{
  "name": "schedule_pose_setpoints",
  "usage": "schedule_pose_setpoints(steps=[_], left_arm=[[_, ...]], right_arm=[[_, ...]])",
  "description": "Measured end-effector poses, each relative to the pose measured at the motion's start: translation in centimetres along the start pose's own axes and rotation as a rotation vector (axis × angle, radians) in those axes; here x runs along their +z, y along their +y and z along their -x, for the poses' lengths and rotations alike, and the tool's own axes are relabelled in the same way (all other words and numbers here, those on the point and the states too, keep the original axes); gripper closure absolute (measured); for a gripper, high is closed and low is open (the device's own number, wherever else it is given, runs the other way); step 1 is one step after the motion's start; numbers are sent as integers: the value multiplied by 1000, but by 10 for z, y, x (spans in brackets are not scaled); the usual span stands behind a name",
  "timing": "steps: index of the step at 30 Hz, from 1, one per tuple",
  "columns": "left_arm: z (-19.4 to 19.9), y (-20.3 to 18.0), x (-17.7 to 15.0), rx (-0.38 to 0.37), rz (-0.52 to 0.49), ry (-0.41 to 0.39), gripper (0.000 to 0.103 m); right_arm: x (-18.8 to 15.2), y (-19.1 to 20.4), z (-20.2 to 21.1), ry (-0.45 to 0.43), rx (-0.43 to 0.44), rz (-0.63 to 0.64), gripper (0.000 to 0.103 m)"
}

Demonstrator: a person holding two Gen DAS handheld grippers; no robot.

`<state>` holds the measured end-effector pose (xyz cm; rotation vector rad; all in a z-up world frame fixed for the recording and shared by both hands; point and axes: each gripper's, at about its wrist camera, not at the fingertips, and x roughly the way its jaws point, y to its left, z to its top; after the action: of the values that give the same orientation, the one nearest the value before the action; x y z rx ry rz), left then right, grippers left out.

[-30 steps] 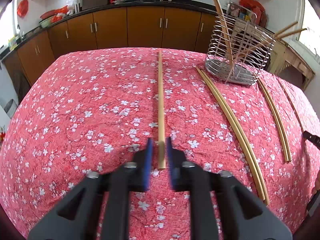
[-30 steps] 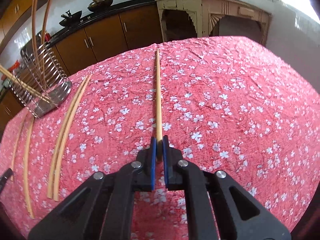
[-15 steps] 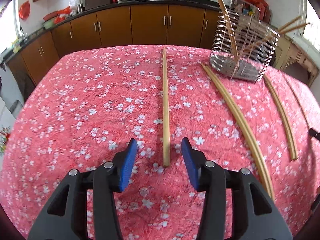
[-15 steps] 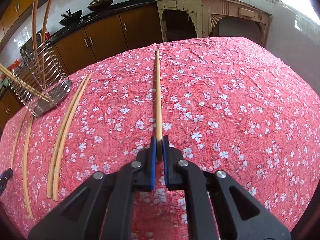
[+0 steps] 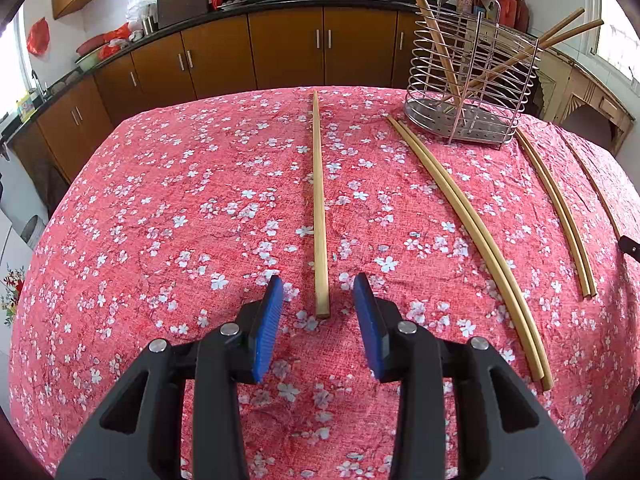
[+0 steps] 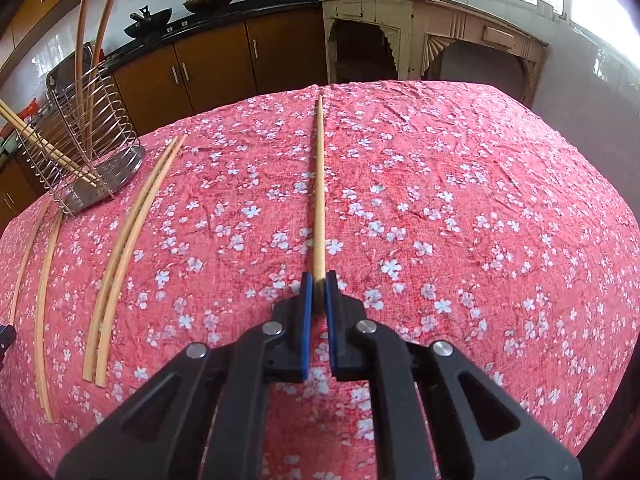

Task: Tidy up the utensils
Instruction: 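Grasp a chopstick with the right tool while the left tool grasps another, then lift both held chopsticks and carry them above the wire holder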

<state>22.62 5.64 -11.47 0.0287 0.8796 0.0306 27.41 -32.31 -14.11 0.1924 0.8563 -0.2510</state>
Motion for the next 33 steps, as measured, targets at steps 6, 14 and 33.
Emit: schedule_pose_setpoints(steps=[6,14,33], left_arm=[[3,-7,-3,-4,-32,-4,96],[19,4,-14,-31,-23,-33,96],[124,19,7,-44,52,-470,96]], right_arm=[[-2,2,3,-2,-1,23,95],[-12,-8,26,-56,19,12,96],[19,-4,127,-448,19,70,96]])
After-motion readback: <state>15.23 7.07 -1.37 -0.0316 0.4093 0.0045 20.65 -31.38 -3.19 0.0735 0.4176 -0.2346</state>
